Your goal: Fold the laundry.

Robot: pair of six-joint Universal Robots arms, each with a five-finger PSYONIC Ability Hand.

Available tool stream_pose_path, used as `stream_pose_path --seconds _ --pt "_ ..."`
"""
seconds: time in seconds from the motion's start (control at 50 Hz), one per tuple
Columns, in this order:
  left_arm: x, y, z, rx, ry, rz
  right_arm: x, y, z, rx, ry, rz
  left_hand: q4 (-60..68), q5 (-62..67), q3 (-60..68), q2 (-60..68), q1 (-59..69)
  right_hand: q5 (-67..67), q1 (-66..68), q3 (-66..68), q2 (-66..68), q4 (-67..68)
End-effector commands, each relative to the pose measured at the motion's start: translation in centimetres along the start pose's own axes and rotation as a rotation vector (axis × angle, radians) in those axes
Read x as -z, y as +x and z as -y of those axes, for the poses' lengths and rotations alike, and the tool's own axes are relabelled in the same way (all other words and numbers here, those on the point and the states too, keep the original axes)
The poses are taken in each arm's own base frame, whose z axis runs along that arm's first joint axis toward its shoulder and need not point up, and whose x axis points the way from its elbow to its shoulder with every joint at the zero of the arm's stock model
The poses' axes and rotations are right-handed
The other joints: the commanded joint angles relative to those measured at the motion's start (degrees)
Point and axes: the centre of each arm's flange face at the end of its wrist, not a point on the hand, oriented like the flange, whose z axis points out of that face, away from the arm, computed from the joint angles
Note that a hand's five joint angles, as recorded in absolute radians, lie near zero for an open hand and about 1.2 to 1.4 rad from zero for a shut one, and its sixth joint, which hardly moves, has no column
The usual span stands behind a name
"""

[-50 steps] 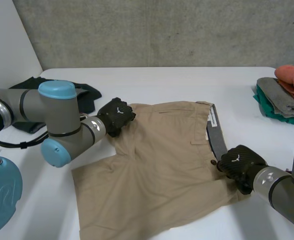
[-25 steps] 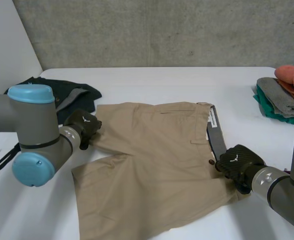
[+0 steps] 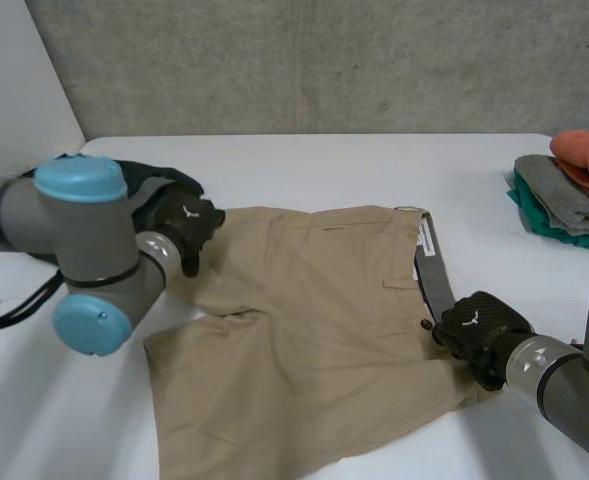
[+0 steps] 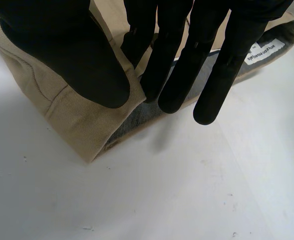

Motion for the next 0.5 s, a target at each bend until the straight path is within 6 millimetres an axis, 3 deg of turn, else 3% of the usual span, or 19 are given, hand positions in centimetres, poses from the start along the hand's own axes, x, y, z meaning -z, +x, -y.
stream_pose_path --seconds 0.02,0.08,0.12,0.22,0.36,0.46,0.5 --pt "-1.1 0.8 -1.9 -0.059 -0.049 -0.025 -0.1 0.2 0.1 -0.001 0.003 -0.006 12.1 12.4 11.6 11.9 11.8 11.7 16.8 12.0 12.9 11.4" --pt "-1.2 0.6 -2.2 -0.065 -0.057 -0.018 -0.1 0.3 0.1 -0.002 0.003 -0.008 40.3 40.6 39.8 40.1 40.0 11.7 16.8 12.0 12.9 11.4" --pt "-1.2 0.5 -2.4 -0.067 -0.069 -0.011 -0.1 0.3 0.1 -0.001 0.003 -0.01 47.4 47.8 46.9 47.3 47.1 11.7 16.8 12.0 12.9 11.4" --pt "-0.6 0.4 -2.6 -0.056 -0.091 -0.013 -0.1 0.4 0.2 0.001 0.008 -0.011 47.5 47.8 46.9 47.3 47.2 11.7 16.8 12.0 12.9 11.4" --pt "2.3 -1.5 -2.0 -0.042 -0.121 0.034 0.0 0.7 0.7 0.008 0.023 -0.021 47.5 47.8 46.9 47.3 47.2 11.7 16.8 12.0 12.9 11.4" --pt "5.3 -2.3 0.1 -0.011 -0.068 0.063 0.0 1.0 1.1 0.005 0.034 -0.03 5.5 5.8 5.0 5.3 5.2 11.7 16.8 12.0 12.9 11.4" --pt "6.2 -2.3 0.7 0.012 -0.05 0.067 -0.1 1.2 1.3 -0.007 0.044 -0.036 1.6 1.9 1.1 1.4 1.3 11.7 16.8 12.0 12.9 11.4"
